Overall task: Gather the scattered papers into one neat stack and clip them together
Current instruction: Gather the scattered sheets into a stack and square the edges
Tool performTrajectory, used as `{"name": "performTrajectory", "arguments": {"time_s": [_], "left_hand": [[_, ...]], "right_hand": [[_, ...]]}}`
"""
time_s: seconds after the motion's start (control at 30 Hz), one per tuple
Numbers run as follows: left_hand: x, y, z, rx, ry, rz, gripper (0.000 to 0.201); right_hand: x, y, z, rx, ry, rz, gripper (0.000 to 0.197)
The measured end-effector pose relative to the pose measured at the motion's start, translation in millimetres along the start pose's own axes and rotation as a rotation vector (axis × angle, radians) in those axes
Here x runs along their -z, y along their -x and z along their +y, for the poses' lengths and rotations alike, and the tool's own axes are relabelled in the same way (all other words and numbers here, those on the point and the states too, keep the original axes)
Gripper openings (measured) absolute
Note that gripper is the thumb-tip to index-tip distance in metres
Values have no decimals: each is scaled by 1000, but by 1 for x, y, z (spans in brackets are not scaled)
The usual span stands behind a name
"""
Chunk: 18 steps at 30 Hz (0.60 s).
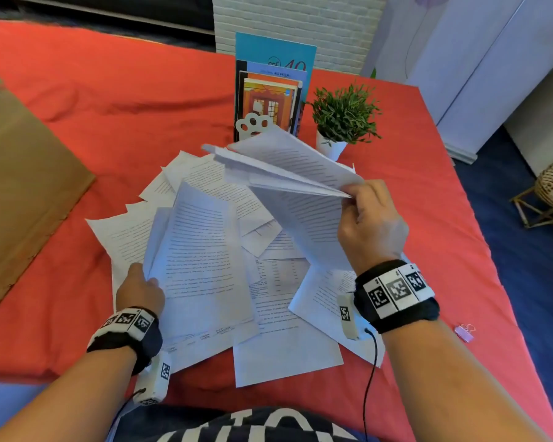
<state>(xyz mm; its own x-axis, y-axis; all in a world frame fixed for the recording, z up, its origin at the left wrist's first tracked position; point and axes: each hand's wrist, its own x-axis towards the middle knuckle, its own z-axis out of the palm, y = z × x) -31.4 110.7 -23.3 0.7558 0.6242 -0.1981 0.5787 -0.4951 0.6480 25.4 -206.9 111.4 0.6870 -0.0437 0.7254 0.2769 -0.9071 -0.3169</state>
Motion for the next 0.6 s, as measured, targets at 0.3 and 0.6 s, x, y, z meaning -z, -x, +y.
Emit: {"name": "performTrajectory", "arguments": {"time_s": [0.3, 0.6], "left_hand": [[15, -2, 7, -18, 168, 33, 24], [1, 10, 26, -37, 276, -122, 38]], "right_hand": [[-7, -1, -18, 5, -81, -18, 21], [-38, 11, 12, -668, -529, -300, 9]]}}
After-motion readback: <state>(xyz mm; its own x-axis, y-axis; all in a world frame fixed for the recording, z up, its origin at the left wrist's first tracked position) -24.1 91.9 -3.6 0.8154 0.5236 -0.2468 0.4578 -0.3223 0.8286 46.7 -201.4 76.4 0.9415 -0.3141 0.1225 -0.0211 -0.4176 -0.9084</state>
